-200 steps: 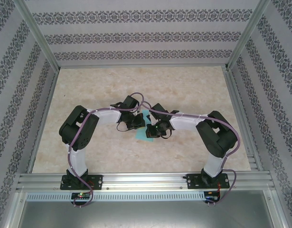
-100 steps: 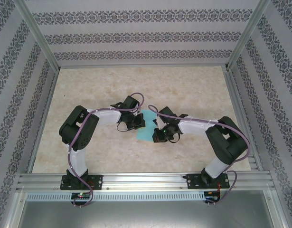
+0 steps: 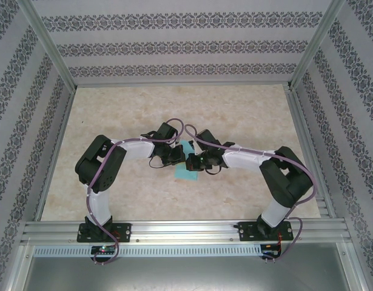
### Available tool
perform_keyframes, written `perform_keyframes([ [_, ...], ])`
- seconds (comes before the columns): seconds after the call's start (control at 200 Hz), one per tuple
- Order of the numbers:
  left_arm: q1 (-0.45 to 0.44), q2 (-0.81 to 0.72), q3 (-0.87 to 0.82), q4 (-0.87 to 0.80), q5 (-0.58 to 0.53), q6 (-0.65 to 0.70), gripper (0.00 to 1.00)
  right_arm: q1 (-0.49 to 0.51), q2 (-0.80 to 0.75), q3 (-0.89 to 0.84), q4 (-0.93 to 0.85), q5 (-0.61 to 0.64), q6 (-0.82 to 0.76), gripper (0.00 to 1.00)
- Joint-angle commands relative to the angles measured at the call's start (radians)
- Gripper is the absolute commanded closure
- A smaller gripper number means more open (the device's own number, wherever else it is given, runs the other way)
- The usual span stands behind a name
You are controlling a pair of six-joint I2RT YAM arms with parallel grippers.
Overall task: Fold a paper plane with a square sheet of paper (pick it up from the middle)
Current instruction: Fold the triangle a second time at the center of the table.
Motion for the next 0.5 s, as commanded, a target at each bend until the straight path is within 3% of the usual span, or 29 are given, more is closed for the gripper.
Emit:
perform_keyframes([
  [0.0, -0.012, 0.07, -0.061, -0.104, -0.129, -0.007, 0.95, 0.01, 0.031, 0.018, 0.037, 0.038, 0.033, 0.97],
  [0.495, -0.012, 0.064, -0.092, -0.058, -0.105, 0.018, 0.97, -0.013, 0.09, -0.018, 0.088, 0.045, 0.031, 0.97],
])
